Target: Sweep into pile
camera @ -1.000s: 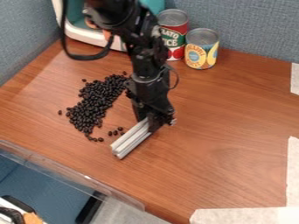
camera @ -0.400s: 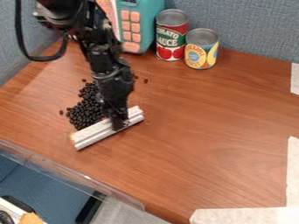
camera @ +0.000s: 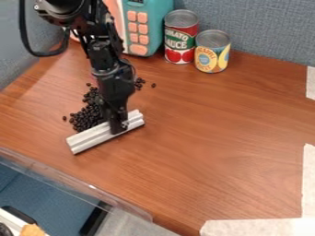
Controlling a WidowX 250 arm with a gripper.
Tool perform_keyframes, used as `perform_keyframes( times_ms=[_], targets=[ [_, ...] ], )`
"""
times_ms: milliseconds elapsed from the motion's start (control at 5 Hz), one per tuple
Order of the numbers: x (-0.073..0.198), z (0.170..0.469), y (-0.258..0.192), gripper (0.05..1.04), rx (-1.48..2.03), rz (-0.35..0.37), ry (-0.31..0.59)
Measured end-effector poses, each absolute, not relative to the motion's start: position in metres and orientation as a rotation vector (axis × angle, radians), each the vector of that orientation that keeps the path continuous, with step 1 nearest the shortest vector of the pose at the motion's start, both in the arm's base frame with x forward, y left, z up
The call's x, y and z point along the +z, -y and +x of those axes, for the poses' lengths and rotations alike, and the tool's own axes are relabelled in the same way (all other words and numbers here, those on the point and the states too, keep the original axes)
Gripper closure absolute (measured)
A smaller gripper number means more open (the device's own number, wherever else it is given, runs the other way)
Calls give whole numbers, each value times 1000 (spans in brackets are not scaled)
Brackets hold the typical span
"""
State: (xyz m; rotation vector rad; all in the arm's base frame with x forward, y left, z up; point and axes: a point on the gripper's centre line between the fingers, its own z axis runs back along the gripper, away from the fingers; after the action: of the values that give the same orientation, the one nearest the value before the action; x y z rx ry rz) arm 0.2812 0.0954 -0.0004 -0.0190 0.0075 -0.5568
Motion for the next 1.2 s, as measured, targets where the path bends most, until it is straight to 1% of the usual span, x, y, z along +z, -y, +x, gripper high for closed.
perform_keyframes(
  times_ms=[400,800,1000,1200],
  targets=[
    [2,304,-107,716,-602,4,-11],
    [2,301,-107,716,-583,-18,-29],
    [25,294,-105,716,-539,12,-31],
    [51,294,-98,716,-527,34,8]
  ],
)
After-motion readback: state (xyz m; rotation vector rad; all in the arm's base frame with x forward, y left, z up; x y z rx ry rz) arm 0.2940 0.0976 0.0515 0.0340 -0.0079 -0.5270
